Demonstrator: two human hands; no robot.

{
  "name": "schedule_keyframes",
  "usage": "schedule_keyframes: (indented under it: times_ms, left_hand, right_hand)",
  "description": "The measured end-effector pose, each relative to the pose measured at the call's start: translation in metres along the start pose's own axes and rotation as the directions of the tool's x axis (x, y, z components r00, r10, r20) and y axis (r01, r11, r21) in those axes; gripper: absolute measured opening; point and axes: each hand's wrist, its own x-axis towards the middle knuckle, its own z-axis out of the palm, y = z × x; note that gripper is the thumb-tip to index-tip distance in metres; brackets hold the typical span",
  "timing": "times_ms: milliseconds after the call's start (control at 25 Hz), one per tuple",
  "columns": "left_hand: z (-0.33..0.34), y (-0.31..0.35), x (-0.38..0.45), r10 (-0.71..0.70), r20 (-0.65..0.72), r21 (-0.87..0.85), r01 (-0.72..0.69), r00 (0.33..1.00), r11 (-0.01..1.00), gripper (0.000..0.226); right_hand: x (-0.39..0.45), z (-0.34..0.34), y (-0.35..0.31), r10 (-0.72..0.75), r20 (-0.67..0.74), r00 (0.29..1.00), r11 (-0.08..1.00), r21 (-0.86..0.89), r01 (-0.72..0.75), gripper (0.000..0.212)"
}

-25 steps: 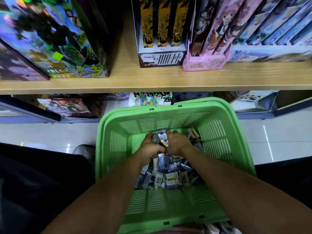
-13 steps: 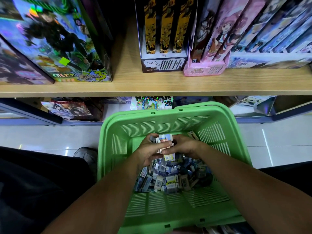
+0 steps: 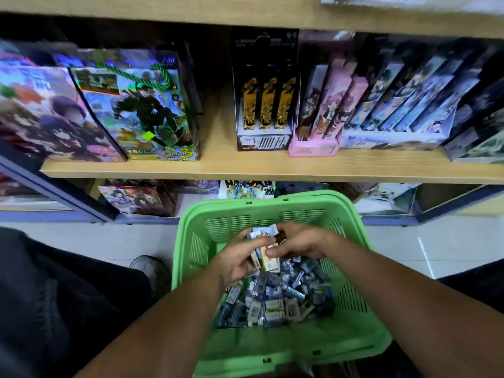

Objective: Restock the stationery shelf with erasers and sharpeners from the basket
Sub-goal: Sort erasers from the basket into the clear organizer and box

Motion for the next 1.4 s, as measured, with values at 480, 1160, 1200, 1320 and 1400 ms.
schedule_keyframes:
  times_ms: [480, 1160, 1200, 1320, 1400]
  left_hand:
    - [0.049, 0.062, -0.073, 0.042, 0.165, 0.038, -0.049, 0.985, 0.998, 0.047]
    - [0.028, 0.037, -0.081, 0.08, -0.084, -0.132, -0.091, 0.993, 0.987, 0.028]
    - [0.027, 0.035, -0.08, 0.067, -0.055, -0.135, -0.074, 0.996, 0.988, 0.028]
    - [0.027, 0.032, -0.078, 0.054, -0.045, -0.131, -0.06, 0.997, 0.99, 0.019]
    - [0.024, 0.032, -0.079, 0.059, -0.064, -0.111, -0.066, 0.996, 0.992, 0.022]
  right_hand:
    - [-0.093, -0.01, -0.057, -0.226, -0.124, 0.966, 0.96, -0.195, 0.2, 0.064]
    - [-0.078, 0.003, -0.052, -0.176, -0.472, 0.864, 0.913, 0.25, 0.322, 0.036]
    - [-0.074, 0.004, -0.05, -0.165, -0.465, 0.87, 0.921, 0.243, 0.304, 0.035]
    - [-0.065, 0.008, -0.046, -0.131, -0.434, 0.891, 0.927, 0.266, 0.266, 0.036]
    - [-0.064, 0.011, -0.046, -0.134, -0.42, 0.897, 0.928, 0.263, 0.262, 0.035]
